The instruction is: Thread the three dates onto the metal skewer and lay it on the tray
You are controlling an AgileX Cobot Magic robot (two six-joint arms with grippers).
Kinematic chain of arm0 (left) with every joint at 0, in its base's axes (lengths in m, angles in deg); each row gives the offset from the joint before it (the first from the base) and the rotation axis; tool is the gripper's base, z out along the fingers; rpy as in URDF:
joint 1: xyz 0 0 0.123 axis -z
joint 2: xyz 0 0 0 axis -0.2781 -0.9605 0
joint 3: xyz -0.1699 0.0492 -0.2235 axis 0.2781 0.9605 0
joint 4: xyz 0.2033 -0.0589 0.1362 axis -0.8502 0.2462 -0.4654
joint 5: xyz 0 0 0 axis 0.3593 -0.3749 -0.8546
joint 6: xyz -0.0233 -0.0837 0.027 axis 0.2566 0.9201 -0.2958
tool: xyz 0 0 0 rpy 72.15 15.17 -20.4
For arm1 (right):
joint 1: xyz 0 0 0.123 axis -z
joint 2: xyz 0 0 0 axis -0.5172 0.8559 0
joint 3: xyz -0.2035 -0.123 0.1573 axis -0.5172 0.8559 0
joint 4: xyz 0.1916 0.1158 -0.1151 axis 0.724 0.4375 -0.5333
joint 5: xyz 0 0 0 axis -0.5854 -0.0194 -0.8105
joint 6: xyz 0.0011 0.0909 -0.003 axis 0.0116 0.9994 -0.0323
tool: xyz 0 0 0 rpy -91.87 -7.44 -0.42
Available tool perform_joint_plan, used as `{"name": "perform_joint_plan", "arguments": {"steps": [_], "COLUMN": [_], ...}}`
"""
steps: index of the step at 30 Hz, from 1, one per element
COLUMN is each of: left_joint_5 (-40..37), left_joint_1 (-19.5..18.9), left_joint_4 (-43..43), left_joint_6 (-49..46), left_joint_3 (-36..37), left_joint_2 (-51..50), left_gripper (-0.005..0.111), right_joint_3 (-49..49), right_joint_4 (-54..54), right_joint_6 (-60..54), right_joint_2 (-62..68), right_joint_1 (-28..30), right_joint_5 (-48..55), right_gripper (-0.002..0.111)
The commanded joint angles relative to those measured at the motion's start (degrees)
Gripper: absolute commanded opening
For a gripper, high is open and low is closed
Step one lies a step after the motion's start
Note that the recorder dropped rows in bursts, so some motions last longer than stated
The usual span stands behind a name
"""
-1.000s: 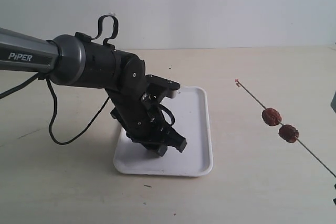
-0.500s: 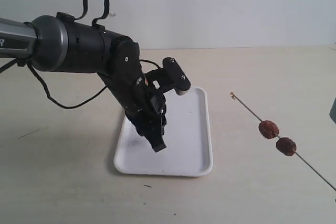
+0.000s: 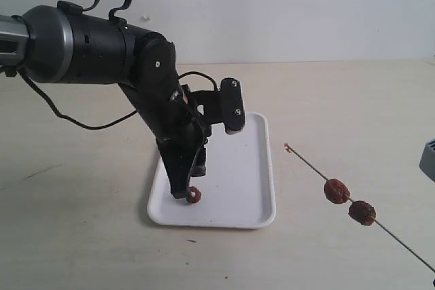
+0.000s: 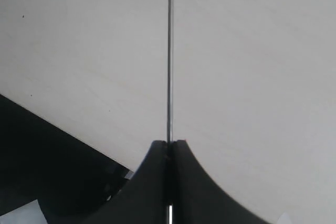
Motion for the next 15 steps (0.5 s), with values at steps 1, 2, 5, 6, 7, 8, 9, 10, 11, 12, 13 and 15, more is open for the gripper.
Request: {"name": "perform_joint_plan", "arguments": {"steps": [1,2,5,6,7,8,9,10,11,12,13,15], "left_joint_5": [-3.1,-4.6,-10.2,-10.9,-11.3,-11.7,-12.0,-12.2,-11.7,-9.5,-7.6,-5.1], "left_joint_1": [0.0,0.0,0.0,0.0,0.0,0.0,0.0,0.0,0.0,0.0,-0.1,-0.1], "left_joint_4": [0.4,0.3,0.3,0.3,0.3,0.3,0.3,0.3,0.3,0.3,0.0,0.0], "left_joint_6": [21.4,23.2,27.0,27.0,27.0,27.0,27.0,27.9,30.3,38.2,44.6,51.7], "left_joint_3": [0.0,0.0,0.0,0.0,0.0,0.0,0.0,0.0,0.0,0.0,0.0,0.0], "left_joint_2": [0.8,0.8,0.8,0.8,0.8,0.8,0.8,0.8,0.8,0.8,0.8,0.7], "left_gripper": [0.036,0.036,0.036,0.036,0.036,0.036,0.036,0.036,0.036,0.036,0.036,0.036], "right_joint_3": [0.3,0.3,0.3,0.3,0.3,0.3,0.3,0.3,0.3,0.3,0.3,0.3], "right_joint_4": [0.3,0.3,0.3,0.3,0.3,0.3,0.3,0.3,0.3,0.3,0.3,0.3], "right_joint_6": [-0.5,-0.5,-0.5,-0.6,-0.6,-0.6,-0.6,-0.6,-0.6,-0.6,-0.6,-0.6], "right_joint_2": [0.0,0.0,0.0,0.0,0.0,0.0,0.0,0.0,0.0,0.0,0.0,0.0], "right_joint_1": [0.1,0.1,0.1,0.1,0.1,0.1,0.1,0.1,0.1,0.1,0.1,0.1], "right_joint_5": [-1.6,-1.8,-2.6,-2.7,-2.8,-3.0,-3.2,-3.7,-3.8,-3.8,-3.8,-3.8], "right_gripper": [0.000,0.000,0.000,0.000,0.000,0.000,0.000,0.000,0.000,0.000,0.000,0.000]}}
